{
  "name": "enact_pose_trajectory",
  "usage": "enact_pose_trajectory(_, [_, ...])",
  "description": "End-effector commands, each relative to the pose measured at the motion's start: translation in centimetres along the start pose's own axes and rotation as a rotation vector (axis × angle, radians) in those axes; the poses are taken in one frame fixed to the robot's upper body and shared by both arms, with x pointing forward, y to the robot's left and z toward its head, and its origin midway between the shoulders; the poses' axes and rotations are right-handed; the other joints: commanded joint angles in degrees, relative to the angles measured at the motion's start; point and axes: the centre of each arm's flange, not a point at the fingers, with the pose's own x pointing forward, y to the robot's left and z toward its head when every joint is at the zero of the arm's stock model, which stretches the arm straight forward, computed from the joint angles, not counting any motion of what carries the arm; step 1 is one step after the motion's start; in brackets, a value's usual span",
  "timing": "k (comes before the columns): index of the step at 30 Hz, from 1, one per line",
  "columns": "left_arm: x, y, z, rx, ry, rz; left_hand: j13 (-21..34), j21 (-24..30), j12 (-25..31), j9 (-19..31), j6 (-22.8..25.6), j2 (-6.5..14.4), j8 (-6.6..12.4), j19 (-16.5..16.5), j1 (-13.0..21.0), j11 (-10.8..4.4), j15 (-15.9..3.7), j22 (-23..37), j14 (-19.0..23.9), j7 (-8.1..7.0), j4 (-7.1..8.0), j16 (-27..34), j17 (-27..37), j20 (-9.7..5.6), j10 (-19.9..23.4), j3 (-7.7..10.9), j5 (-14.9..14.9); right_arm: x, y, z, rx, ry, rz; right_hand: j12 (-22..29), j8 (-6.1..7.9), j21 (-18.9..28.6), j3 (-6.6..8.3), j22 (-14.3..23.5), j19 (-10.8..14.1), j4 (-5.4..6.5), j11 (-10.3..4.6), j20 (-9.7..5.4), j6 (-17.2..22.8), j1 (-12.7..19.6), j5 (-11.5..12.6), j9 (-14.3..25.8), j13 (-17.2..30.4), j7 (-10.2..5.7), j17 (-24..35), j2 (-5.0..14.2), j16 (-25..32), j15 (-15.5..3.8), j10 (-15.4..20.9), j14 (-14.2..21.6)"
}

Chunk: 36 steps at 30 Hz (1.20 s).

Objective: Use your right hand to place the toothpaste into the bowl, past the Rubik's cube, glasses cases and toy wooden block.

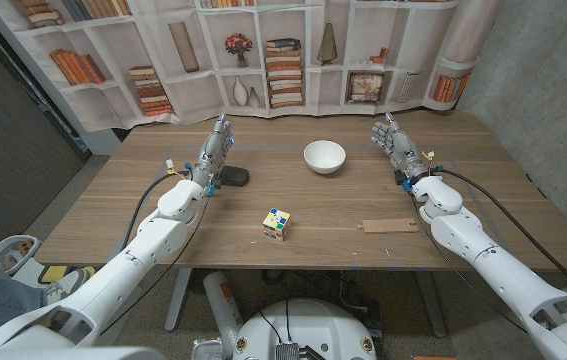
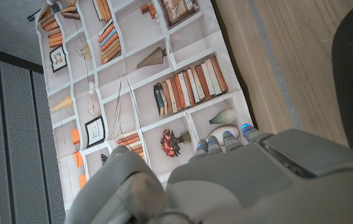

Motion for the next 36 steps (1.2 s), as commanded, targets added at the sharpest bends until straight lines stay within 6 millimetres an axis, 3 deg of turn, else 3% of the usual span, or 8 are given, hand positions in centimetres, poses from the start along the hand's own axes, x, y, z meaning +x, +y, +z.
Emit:
enact_pose_trajectory(1, [-0.3,0.0,0.3,0.000,-0.011,0.002,0.1,0.3,0.2,0.1,-5.8,0.2,0.47,-10.7,0.7,-0.33,-0.26,0.1,-6.9,0.09,-0.28,0.5,0.1,-1.47,-5.1,-0.18,0.5,-0.6,-1.1,0.4,0.025,-0.020,0.023,0.1,0.33,-0.2,0.22,0.3,0.7,-0.55,-0.17,0.05,1.1,0.6,0.0,0.2,0.2,-0.02,0.2,0.15,0.3,-0.17,0.8,0.7])
enact_pose_trajectory(36, [-1.1,-0.5,1.2,0.024,-0.019,-0.010,0.1,0.3,0.2,0.1,-4.8,0.8,0.55,-10.8,1.4,-0.70,-0.51,0.2,-6.2,-0.08,-0.61,0.4,0.1,-1.48,-4.3,-0.35,0.7,-3.4,-2.9,1.9,0.014,-0.071,0.024,0.6,0.64,-1.0,0.58,0.3,2.9,-1.56,-1.21,-0.31,3.3,1.9,-0.4,0.2,0.3,-1.38,0.2,0.71,0.6,-1.65,3.3,3.4])
